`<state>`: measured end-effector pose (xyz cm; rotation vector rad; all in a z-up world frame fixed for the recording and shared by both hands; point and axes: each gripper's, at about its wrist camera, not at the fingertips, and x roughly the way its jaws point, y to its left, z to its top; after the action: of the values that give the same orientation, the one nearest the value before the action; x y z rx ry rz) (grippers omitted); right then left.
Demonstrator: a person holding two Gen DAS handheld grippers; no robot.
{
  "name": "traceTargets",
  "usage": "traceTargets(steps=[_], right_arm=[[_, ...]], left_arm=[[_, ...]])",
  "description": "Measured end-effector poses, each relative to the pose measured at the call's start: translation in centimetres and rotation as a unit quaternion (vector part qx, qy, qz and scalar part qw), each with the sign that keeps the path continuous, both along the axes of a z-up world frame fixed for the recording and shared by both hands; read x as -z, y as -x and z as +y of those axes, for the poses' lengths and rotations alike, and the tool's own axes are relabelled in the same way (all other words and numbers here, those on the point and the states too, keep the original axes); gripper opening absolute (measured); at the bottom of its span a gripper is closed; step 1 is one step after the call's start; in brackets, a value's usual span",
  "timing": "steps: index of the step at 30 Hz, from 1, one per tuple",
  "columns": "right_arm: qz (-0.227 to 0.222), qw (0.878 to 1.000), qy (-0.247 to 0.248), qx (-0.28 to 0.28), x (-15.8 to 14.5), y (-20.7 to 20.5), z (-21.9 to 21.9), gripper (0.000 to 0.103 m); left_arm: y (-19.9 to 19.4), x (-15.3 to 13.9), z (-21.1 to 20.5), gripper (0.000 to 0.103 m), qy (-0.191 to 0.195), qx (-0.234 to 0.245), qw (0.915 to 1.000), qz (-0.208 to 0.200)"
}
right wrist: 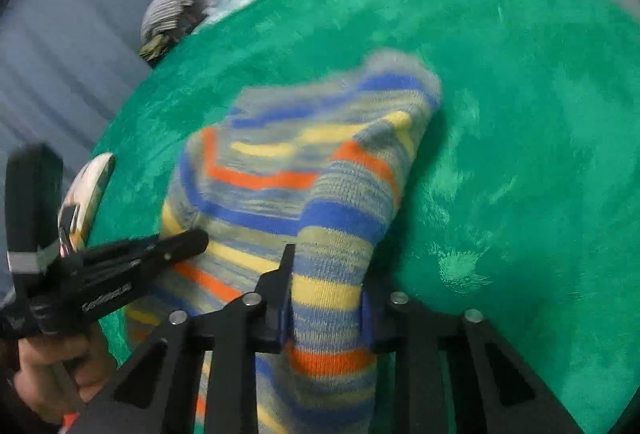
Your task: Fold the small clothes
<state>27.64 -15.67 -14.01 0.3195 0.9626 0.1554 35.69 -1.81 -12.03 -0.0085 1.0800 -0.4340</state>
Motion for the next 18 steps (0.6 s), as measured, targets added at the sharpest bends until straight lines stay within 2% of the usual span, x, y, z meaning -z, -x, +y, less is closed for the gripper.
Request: traceTargets(steps=[6,8,10,11,12,13,14,15,18], right_arm=[[-0.100,0.994,0.022,-0.030,-8.8,4.0,1.3,0.021],[-0.115,0.993,0.019,-0.030,-10.8,4.5,0.8,0.021],[-0.119,0.992,0.008,-0.026,-11.5,4.7,-0.1,0.023],[-0.115,0.993,0.010,-0.020,-11.3,4.8,-0.6,0.036],[-0.097,0.995,0.023,-0.011,-10.7,5.0,-1.3,0.050],[-0.075,0.996,0.040,0.000,-9.9,5.3,-2.1,0.088],[-0.051,0.997,0.058,0.014,-8.9,6.3,-3.0,0.098],[-0.036,0.997,0.069,0.021,-8.0,7.5,-3.7,0.098],[0.006,0.993,0.116,0.022,-6.0,12.4,-4.6,0.098]], left_arm=[[4.5,-8.1,1.9,0.015,0.047,0.008,0.9963,-0.071],[5.1,-10.1,1.8,0.015,0.057,0.010,0.9945,-0.088],[5.4,-10.8,1.5,0.026,0.060,0.007,0.9937,-0.094],[5.2,-9.9,1.1,0.045,0.047,0.001,0.9949,-0.089],[5.3,-8.9,0.9,0.076,0.025,-0.008,0.9960,-0.085],[5.4,-7.8,0.8,0.084,-0.002,-0.019,0.9963,-0.084],[6.5,-6.6,0.9,0.086,-0.036,-0.029,0.9950,-0.089],[8.3,-5.1,1.0,0.086,-0.075,-0.030,0.9920,-0.098],[13.8,-2.9,1.1,0.086,-0.128,-0.021,0.9858,-0.107]])
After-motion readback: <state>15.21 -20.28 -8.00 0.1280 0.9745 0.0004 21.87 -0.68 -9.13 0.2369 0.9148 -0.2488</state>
